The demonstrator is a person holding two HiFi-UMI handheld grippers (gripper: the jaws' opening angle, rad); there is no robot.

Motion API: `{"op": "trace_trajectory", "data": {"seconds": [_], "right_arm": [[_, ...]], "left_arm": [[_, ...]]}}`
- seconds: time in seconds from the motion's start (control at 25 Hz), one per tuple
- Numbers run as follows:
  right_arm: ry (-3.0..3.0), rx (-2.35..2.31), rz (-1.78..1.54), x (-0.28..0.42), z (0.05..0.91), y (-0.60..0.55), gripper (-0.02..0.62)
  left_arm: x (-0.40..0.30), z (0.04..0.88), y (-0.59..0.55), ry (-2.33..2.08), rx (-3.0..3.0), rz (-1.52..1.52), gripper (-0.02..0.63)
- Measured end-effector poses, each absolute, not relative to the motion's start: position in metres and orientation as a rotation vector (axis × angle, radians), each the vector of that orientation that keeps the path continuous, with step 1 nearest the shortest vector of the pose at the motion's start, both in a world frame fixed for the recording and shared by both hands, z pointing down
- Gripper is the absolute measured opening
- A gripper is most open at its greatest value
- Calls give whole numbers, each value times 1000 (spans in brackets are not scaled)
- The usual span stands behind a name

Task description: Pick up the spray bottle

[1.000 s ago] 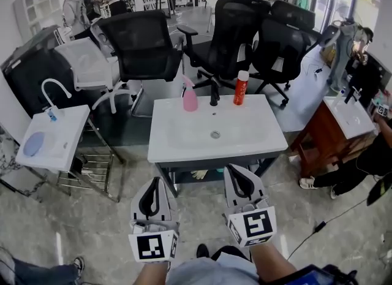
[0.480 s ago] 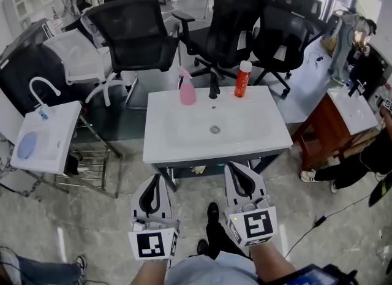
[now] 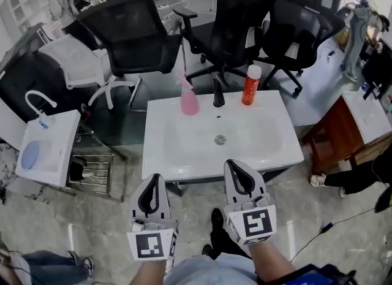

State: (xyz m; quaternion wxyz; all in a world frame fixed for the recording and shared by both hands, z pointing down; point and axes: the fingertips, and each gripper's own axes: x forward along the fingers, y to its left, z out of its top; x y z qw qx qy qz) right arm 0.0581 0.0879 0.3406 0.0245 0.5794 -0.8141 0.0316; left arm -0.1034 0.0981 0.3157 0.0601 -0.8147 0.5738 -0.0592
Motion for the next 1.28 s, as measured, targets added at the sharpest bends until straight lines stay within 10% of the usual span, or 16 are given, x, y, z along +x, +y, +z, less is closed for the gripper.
{"op": "trace_trajectory", "data": {"seconds": [1.28], "right_arm": [[-2676,1638,-12,72,307,-94,15]], "left_arm": [[-90,284,-54,1865,-2287,-104,15]]}}
